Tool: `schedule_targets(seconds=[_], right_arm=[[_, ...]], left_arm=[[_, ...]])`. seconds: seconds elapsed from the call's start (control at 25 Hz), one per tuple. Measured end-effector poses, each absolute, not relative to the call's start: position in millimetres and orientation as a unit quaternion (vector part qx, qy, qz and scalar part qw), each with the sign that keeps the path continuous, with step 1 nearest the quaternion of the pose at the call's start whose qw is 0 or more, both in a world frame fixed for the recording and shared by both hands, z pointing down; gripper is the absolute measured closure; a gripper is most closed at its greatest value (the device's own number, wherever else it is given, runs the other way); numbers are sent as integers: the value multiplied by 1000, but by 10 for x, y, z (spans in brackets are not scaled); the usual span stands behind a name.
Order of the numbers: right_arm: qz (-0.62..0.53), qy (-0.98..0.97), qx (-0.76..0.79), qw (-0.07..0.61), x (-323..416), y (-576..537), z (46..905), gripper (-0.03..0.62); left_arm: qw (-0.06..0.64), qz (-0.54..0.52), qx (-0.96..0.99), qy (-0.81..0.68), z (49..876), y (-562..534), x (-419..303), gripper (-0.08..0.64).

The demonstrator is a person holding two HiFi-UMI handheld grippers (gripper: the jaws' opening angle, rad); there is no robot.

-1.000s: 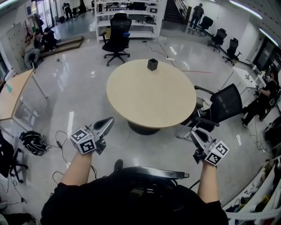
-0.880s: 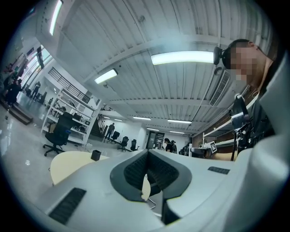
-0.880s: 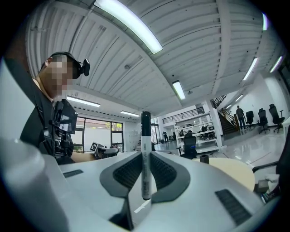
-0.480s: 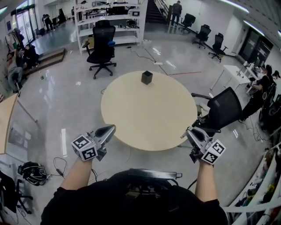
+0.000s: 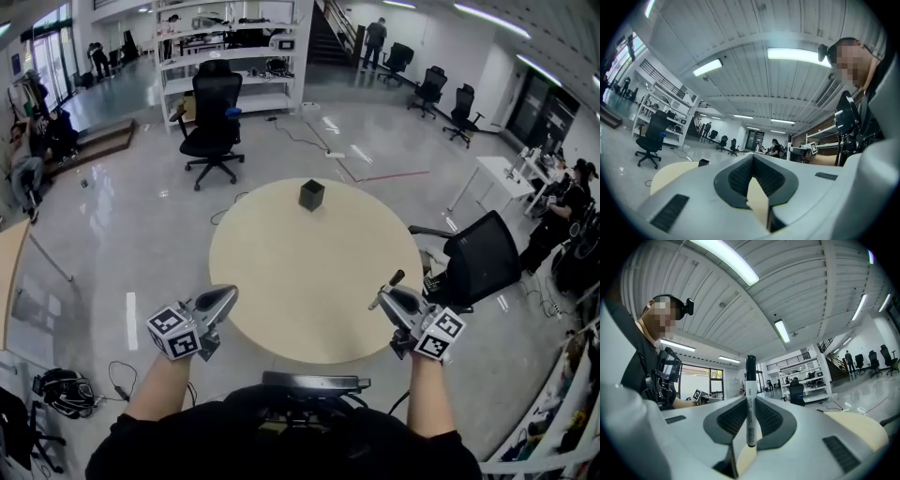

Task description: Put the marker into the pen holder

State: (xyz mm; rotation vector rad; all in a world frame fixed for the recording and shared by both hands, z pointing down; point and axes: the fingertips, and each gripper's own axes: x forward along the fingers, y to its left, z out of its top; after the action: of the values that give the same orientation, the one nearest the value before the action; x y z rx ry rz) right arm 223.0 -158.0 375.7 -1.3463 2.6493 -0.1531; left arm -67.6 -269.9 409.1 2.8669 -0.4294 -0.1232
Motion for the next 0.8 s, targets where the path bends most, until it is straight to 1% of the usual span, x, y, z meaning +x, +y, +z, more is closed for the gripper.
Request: schedule_targets(seconds=[0.2, 0.48, 0.68, 0.8], right_arm=[[-45, 898, -427, 98, 2701, -2027, 3809, 531], [-48, 914, -389, 105, 3411, -2645, 3900, 531], [-57, 918, -378, 105, 3714, -2894, 4095, 529], [-55, 920, -374, 107, 3743, -2960, 4126, 531]], left_arm=[[114, -37, 977, -176, 4107, -2991, -301, 563], [123, -34, 968, -214, 4054, -3328, 334, 563], [121, -9, 969, -214, 4131, -3460, 756, 563], [124, 3, 969, -212, 4134, -3547, 883, 563]])
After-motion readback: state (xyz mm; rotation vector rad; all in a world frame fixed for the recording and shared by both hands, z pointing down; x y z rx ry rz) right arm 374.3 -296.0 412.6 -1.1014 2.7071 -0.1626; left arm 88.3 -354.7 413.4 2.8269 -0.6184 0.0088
